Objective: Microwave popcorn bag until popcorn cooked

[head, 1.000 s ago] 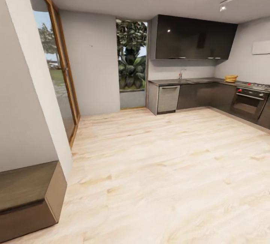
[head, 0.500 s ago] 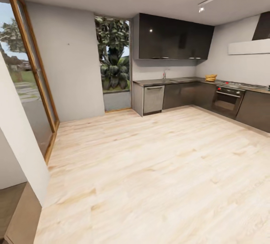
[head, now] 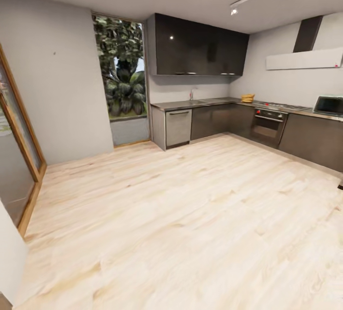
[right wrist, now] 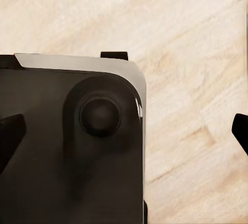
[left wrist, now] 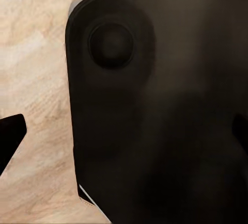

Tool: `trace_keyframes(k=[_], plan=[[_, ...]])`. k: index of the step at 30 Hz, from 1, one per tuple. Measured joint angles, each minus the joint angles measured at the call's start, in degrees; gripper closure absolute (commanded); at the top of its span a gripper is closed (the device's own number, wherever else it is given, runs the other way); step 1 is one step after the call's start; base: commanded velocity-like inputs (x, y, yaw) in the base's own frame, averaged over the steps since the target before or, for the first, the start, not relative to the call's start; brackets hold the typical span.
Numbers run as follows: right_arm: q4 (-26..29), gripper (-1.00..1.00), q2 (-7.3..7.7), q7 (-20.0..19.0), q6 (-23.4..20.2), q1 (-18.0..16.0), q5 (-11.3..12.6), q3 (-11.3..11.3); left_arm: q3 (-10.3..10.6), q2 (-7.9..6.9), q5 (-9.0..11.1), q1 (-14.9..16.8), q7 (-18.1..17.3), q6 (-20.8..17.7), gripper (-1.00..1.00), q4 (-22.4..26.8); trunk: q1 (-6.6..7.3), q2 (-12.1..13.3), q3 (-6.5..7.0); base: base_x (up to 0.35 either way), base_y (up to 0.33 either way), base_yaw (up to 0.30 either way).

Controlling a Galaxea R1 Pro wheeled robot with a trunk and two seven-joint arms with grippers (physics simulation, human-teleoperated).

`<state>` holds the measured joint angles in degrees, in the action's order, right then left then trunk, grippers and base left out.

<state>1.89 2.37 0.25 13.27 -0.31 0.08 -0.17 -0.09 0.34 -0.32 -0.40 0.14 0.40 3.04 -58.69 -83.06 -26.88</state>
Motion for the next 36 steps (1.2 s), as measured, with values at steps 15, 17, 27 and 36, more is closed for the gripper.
trace_keyframes(k=[15, 17, 27, 36], plan=[[0.0, -1.0, 0.0, 0.04, 0.0, 0.0, 0.0, 0.06, -0.07, -1.04, 0.03, 0.0, 0.02, 0.0, -1.0, 0.01, 0.0, 0.0, 0.0, 0.341, 0.0, -0.262], [0.0, -1.0, 0.0, 0.03, 0.0, 0.01, 0.0, 0.06, -0.07, -1.1, 0.06, 0.0, 0.02, 0.0, -1.0, 0.01, 0.0, 0.0, 0.0, 0.341, 0.0, -0.289], [0.0, -1.0, 0.0, 0.02, 0.0, 0.01, 0.0, 0.08, -0.08, -1.13, 0.08, 0.0, 0.02, 0.0, -1.0, 0.01, 0.0, 0.0, 0.0, 0.341, 0.0, -0.289], [0.0, -1.0, 0.0, 0.01, 0.0, 0.01, 0.0, 0.07, -0.1, -1.14, 0.08, 0.0, 0.02, 0.0, -1.0, 0.01, 0.0, 0.0, 0.0, 0.341, 0.0, -0.289]])
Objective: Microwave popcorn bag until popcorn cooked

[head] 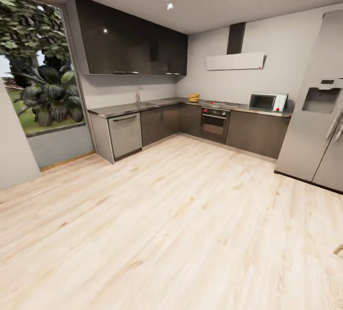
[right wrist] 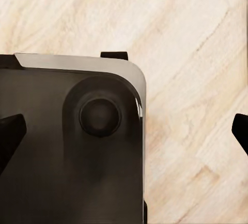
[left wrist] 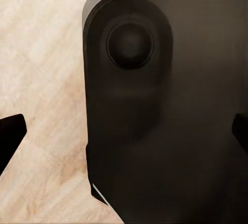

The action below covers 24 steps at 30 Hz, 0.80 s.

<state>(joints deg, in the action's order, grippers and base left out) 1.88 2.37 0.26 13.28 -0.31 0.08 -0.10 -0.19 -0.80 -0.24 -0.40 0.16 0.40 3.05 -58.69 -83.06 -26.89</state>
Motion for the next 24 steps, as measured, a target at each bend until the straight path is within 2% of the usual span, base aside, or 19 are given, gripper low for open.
trace_keyframes(k=[13, 24], plan=[[0.01, -1.0, 0.0, 0.01, -0.01, -0.01, 0.0, 0.01, -0.05, -0.4, 0.0, 0.0, 0.0, 0.0, -1.0, 0.01, 0.0, 0.0, 0.0, 0.341, 0.0, -0.272], [0.01, -1.0, 0.0, 0.06, -0.02, -0.01, 0.0, 0.01, -0.05, -0.42, 0.0, -0.01, 0.0, 0.0, -1.0, 0.02, 0.0, 0.0, 0.0, 0.341, 0.0, -0.021]])
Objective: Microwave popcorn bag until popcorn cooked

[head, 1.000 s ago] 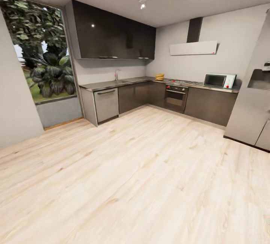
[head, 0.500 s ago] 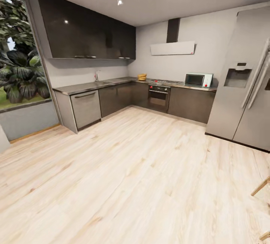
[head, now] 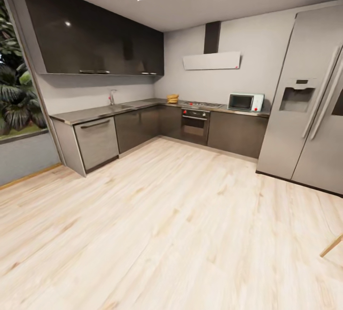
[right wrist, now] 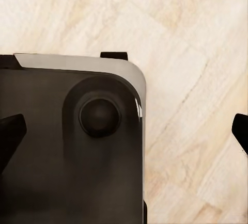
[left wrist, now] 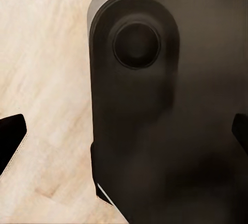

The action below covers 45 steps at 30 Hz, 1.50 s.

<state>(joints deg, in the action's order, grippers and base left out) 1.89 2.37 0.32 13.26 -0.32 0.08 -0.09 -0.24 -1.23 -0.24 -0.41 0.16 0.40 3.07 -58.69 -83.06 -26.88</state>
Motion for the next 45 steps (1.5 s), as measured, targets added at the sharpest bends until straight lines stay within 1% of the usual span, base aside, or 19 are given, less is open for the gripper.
trace_keyframes(k=[8, 19, 45], plan=[[0.0, -1.0, 0.0, 0.0, 0.0, 0.0, 0.0, 0.0, 0.0, 0.0, 0.0, 0.0, 0.0, 0.0, -1.0, 0.01, 0.0, 0.0, 0.0, 0.341, 0.0, -0.035], [0.0, -1.0, 0.0, 0.0, 0.01, 0.0, 0.0, 0.0, 0.0, 0.0, 0.0, 0.01, 0.0, 0.01, -1.0, -0.01, 0.0, 0.0, 0.0, 0.341, 0.015, -0.223], [0.0, -1.0, 0.0, 0.0, 0.0, 0.0, 0.0, 0.0, 0.0, 0.0, 0.0, 0.01, 0.0, 0.08, -1.0, -0.01, 0.0, 0.0, 0.0, 0.337, 0.092, -0.203]])
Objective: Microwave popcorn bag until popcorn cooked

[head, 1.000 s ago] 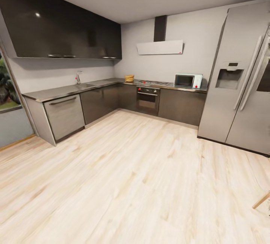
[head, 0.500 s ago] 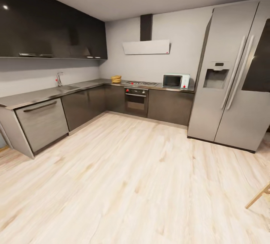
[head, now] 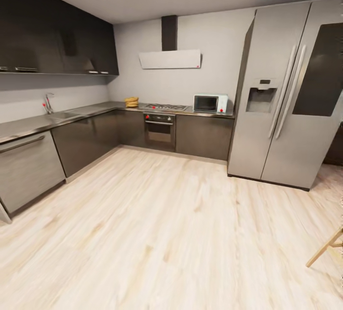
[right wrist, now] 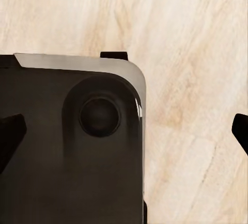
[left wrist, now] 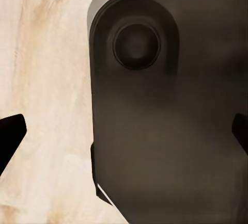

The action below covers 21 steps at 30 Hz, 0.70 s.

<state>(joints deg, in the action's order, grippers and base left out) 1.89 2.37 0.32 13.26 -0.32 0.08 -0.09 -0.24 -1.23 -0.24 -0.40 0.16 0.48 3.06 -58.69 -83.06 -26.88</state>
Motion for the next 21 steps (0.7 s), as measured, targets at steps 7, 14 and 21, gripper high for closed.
trace_keyframes(k=[7, 14, 21], plan=[[0.0, -1.0, 0.0, 0.0, 0.0, 0.0, 0.0, 0.0, 0.0, 0.0, 0.0, 0.0, 0.0, 0.0, -1.0, 0.01, 0.0, 0.0, 0.0, 0.31, 0.146, -0.199], [0.0, -1.0, 0.0, 0.0, 0.0, 0.0, 0.0, 0.0, 0.0, 0.0, 0.0, 0.0, 0.0, 0.0, -1.0, 0.01, 0.0, 0.0, 0.0, 0.308, 0.149, -0.198], [0.0, -1.0, 0.0, 0.0, 0.0, 0.0, 0.0, 0.0, 0.0, 0.0, 0.0, 0.0, 0.0, 0.0, -1.0, 0.0, 0.0, 0.0, 0.0, 0.308, 0.149, -0.215]])
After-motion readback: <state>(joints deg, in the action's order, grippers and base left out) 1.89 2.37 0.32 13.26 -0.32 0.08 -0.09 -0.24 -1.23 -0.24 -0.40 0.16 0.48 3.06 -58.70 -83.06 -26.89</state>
